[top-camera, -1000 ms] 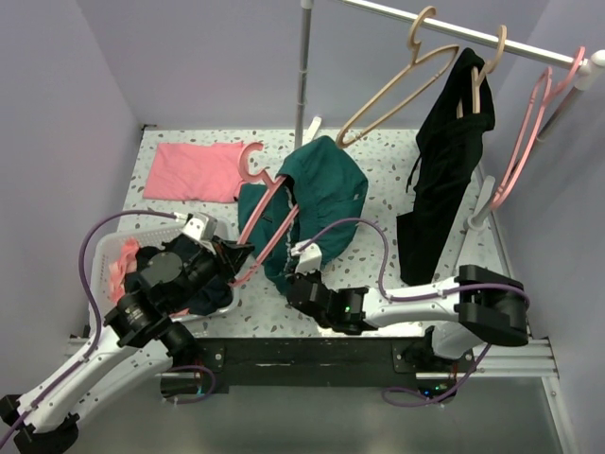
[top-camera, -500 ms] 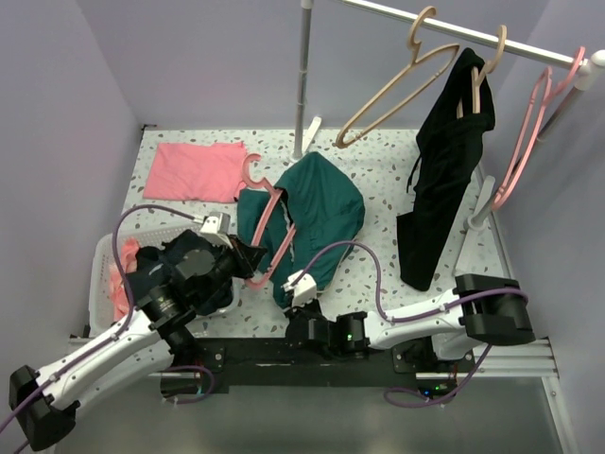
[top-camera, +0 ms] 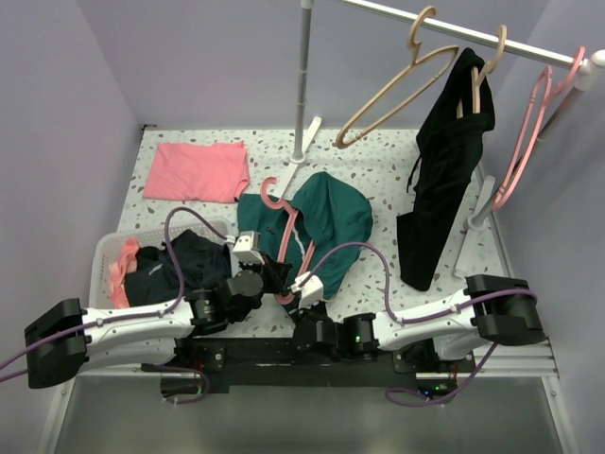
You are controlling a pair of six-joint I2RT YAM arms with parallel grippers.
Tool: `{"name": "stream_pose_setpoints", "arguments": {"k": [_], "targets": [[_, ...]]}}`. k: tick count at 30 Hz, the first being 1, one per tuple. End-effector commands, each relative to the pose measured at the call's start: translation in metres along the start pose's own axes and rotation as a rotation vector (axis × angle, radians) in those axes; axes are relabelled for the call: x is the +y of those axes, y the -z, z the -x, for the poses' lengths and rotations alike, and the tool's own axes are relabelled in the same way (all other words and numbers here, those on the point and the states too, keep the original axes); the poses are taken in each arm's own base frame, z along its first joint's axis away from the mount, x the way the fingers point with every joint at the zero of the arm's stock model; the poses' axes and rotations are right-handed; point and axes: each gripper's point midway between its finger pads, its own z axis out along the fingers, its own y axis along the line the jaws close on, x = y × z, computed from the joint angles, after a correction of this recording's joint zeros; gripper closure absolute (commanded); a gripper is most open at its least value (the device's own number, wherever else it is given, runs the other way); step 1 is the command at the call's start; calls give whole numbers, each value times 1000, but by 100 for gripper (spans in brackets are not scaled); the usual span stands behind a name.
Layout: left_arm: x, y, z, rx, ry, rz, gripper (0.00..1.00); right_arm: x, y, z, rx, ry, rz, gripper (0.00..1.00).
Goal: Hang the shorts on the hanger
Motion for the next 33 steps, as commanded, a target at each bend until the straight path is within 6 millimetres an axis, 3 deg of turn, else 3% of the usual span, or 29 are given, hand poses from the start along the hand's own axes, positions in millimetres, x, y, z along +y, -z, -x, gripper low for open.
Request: {"name": "stream_pose_setpoints", "arguments": {"k": [1, 11, 17, 18, 21, 27, 33], "targets": [[-4, -10, 10, -109, 85, 13, 100, -7, 8, 6, -39, -103, -2, 100], [5, -21, -28, -42, 18, 35, 100, -15, 16, 13, -59, -133, -1, 100], [-17, -23, -44, 27, -25, -65, 100, -16, 14, 13, -67, -131, -12, 100], [-18, -24, -48, 39, -35, -68, 90, -19, 14, 10, -63, -129, -19, 100], [-14, -24, -59, 78, -54, -61, 71, -25, 15, 4, -60, -156, -21, 100], [-22, -21, -57, 90, -77, -108, 43, -34, 19, 0, -59, -188, -24, 100], [-27, -23, -39, 61, -92, -124, 40, -36, 21, -1, -58, -193, -20, 100]]}}
